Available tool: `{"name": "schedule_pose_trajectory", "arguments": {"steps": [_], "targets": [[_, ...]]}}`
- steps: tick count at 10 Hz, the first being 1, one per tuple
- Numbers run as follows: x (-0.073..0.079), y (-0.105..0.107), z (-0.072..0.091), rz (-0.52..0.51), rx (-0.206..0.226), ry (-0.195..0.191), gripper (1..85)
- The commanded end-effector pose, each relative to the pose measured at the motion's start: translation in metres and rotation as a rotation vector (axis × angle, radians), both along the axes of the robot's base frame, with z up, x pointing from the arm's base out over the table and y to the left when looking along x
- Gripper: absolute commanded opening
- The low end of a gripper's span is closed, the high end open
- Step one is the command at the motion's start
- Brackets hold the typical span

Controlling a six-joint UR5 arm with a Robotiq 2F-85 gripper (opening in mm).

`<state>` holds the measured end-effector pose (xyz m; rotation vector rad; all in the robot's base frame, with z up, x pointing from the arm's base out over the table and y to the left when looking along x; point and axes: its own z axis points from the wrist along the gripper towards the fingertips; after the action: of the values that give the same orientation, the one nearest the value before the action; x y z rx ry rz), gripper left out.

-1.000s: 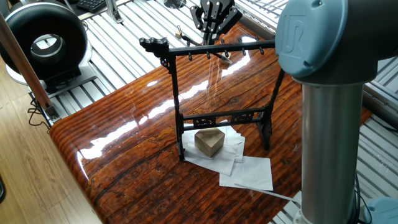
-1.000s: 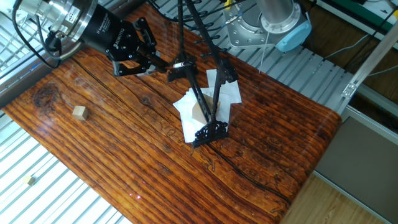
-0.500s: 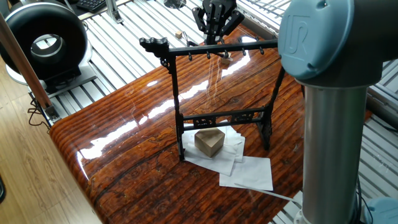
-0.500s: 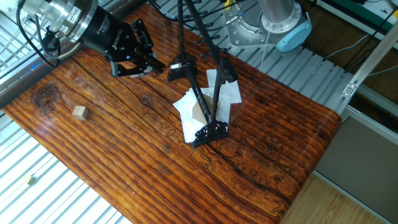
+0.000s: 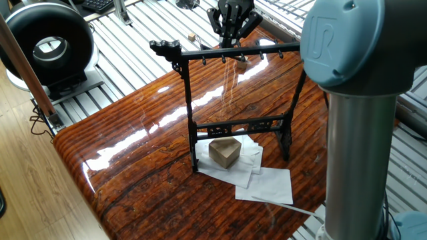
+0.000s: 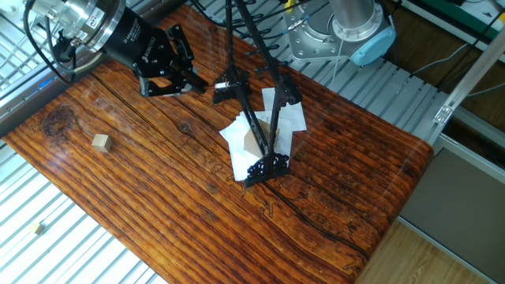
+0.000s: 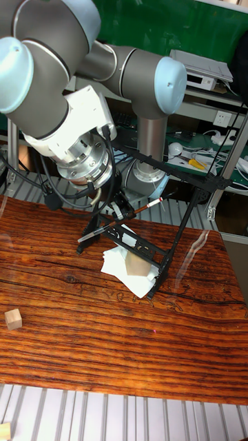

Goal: Place the brush on the pen rack

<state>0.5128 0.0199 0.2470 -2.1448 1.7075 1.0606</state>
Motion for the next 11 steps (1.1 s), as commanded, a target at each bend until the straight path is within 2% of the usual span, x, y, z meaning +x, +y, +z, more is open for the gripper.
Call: {"name": "schedule_pose_trajectory", "arguments": {"steps": [1,9,11], "targets": [[-0.0025,0.0053,0.0069,-0.016,0.008,0.003,1.0],[-0.0047,0.0107,0.0126,-0.045,0.008,-0.003,1.0],[-0.0042,0.0081,0.0085,-0.011,0.002,-0.028,1.0]]}}
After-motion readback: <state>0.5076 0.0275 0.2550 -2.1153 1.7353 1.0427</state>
